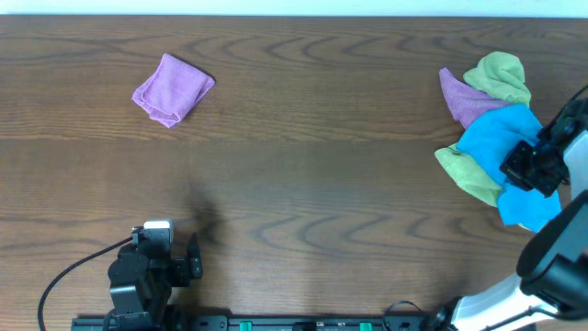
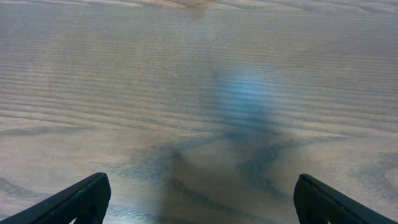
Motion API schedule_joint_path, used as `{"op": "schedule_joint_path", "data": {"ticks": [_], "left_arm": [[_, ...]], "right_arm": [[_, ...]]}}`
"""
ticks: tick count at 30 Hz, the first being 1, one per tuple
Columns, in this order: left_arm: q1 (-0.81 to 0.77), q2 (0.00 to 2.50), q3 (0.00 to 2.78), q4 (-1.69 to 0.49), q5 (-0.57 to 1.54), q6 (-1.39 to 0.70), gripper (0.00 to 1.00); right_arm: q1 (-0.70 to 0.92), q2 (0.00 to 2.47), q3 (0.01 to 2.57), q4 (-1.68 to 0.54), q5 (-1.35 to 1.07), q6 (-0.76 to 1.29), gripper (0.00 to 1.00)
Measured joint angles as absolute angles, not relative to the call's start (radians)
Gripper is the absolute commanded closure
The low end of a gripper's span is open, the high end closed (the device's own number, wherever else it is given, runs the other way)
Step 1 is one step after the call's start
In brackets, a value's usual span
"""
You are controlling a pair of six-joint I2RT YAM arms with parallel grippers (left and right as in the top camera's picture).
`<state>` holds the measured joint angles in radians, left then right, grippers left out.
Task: Fold the cloth
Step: 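Grasp the blue cloth edge with the right gripper, then lift the blue cloth and carry it left to the table center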
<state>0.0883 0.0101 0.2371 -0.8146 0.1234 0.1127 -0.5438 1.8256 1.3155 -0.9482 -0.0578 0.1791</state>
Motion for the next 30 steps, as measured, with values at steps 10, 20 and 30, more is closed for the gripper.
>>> {"op": "schedule_joint_path", "data": {"ticks": [10, 20, 30], "left_arm": [[0.088, 0.010, 0.237, -0.815, 0.123, 0.113, 0.05], [0.088, 0.010, 0.237, -0.815, 0.123, 0.113, 0.05], [0.088, 0.010, 0.237, -0.815, 0.123, 0.113, 0.05]], "right_arm": [[-0.452, 1.448, 1.365, -0.899, -0.084, 0.170, 0.99], [-0.191, 1.369, 1.374, -0.850, -0.118, 0.156, 0.99], [0.140, 1.437, 1.374, -0.743, -0.207, 0.163, 0.99]]}}
